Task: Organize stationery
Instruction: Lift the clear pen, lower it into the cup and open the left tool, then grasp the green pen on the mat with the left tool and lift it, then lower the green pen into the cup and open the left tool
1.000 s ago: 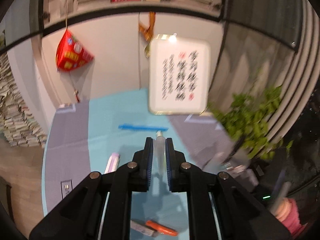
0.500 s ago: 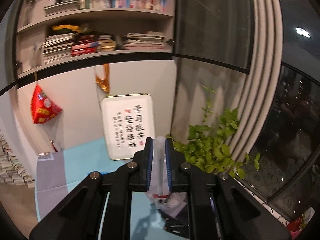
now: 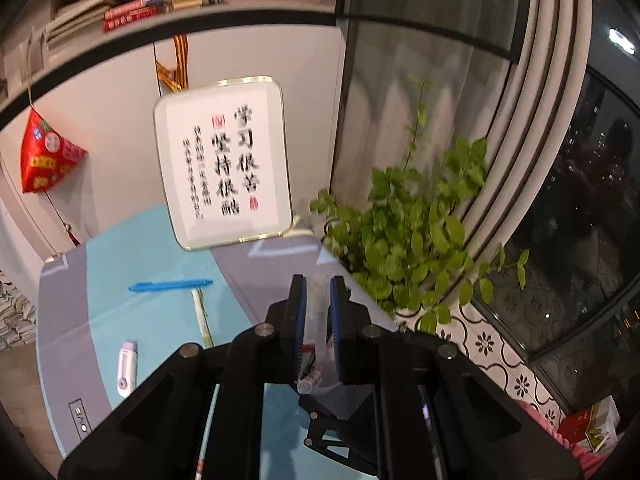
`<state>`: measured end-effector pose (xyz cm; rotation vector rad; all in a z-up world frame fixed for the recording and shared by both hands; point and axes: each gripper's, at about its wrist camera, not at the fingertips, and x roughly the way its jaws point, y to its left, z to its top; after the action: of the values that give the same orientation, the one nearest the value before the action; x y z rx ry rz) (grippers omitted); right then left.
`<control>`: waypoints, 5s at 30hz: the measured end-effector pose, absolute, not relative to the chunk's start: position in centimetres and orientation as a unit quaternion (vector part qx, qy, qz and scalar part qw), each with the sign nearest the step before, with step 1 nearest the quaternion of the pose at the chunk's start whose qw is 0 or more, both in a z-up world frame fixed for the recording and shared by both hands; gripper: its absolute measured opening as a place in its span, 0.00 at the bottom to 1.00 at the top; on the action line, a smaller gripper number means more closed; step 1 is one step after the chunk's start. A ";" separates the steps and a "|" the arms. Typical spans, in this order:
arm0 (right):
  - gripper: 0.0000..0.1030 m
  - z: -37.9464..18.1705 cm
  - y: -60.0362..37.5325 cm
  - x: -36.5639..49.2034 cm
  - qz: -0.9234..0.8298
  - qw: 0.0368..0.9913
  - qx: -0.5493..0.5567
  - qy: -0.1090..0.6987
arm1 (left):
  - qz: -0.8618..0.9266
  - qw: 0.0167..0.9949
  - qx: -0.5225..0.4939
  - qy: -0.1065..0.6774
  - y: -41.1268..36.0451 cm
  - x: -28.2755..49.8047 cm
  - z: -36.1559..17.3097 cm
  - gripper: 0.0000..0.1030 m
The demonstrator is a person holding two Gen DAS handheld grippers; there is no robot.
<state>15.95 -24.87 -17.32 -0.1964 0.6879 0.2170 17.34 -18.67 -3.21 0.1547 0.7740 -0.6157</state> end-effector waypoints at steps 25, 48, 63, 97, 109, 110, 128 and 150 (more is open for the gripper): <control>0.69 -17.3 -24.8 15.9 0.106 0.931 -0.097 0.336 | -0.275 0.889 0.033 0.366 -15.1 17.8 -2.6 0.35; 0.69 -17.3 -24.7 16.0 0.102 0.928 -0.103 0.343 | -0.146 0.849 0.084 0.501 -12.4 25.4 -19.2 0.20; 0.69 -17.4 -24.7 16.0 0.101 0.928 -0.105 0.344 | -0.187 0.816 0.043 0.546 -8.1 18.1 -18.5 0.09; 0.69 -17.5 -24.6 16.3 0.103 0.925 -0.104 0.351 | -0.148 0.842 0.077 0.514 -11.7 23.0 -18.6 0.09; 0.69 -17.5 -24.6 16.3 0.101 0.925 -0.107 0.350 | -0.180 0.880 0.040 0.438 -9.3 18.7 -11.4 0.09; 0.69 -17.5 -24.6 16.3 0.101 0.925 -0.107 0.350 | -0.182 0.882 0.040 0.433 -9.2 18.3 -11.2 0.09; 0.69 -17.5 -24.6 16.3 0.100 0.925 -0.108 0.350 | -0.238 0.909 0.015 0.341 -9.6 15.0 -2.6 0.09; 0.69 -17.6 -24.6 16.2 0.099 0.925 -0.108 0.350 | -0.290 0.896 0.058 0.330 -17.7 16.7 -1.1 0.09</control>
<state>16.22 -24.61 -17.60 -0.2223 0.7172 0.2040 16.65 -17.72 -1.11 0.1201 0.6844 -0.6010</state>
